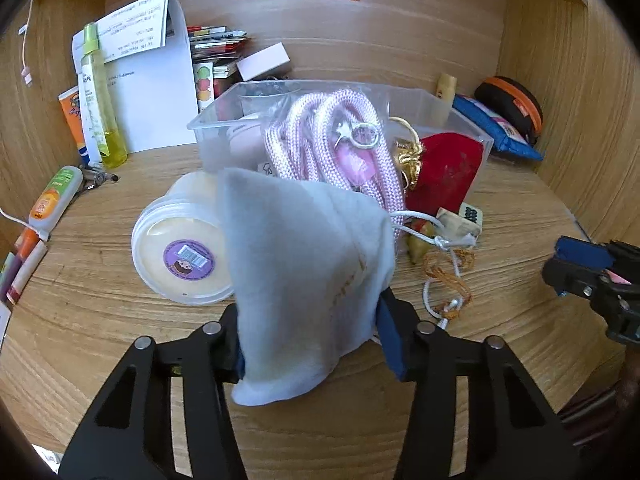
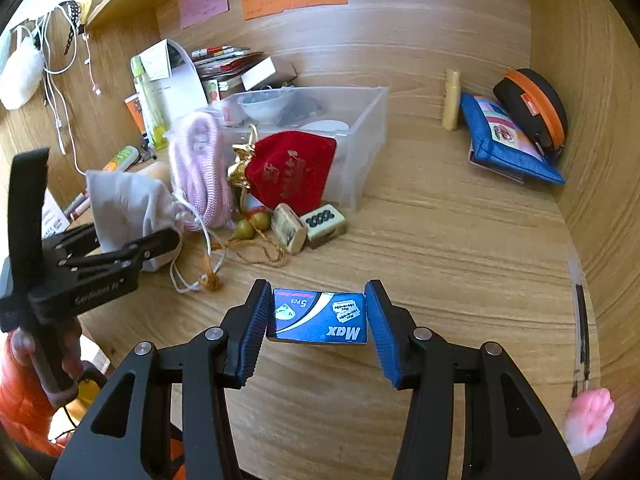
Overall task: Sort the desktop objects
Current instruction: 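Grasp the white drawstring pouch with left tool while right tool grasps blue Max card, then carry the pouch and the card over the clear box with both tools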
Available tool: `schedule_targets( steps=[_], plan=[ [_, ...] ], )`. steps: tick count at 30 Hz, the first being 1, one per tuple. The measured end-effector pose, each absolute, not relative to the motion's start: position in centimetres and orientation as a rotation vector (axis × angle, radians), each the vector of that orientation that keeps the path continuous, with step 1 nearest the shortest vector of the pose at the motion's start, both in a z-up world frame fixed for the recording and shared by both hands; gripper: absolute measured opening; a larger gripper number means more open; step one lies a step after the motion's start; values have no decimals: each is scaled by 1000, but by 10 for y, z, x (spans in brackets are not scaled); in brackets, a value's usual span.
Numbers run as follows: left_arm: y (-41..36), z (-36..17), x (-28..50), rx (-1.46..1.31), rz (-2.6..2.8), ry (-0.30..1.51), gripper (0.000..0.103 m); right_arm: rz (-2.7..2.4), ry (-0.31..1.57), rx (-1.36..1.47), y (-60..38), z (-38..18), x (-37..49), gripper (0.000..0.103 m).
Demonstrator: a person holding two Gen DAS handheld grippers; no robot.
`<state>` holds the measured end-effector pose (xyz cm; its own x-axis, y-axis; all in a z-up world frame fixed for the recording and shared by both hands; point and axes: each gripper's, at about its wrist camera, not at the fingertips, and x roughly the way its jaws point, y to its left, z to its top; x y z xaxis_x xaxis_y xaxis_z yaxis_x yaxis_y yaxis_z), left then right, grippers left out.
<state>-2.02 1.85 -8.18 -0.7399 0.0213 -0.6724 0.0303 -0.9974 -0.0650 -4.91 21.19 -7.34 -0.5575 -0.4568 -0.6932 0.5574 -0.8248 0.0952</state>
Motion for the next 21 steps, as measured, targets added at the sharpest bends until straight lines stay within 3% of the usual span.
schedule_targets(
  steps=[6,21],
  plan=[
    [7,-74,-11,1109,-2942,168,47,-2354,160,979,209,-65,-56,45],
    [-1,-32,0,977,-3008,109,47,-2377,134,879,196,-33,-75,45]
  ],
)
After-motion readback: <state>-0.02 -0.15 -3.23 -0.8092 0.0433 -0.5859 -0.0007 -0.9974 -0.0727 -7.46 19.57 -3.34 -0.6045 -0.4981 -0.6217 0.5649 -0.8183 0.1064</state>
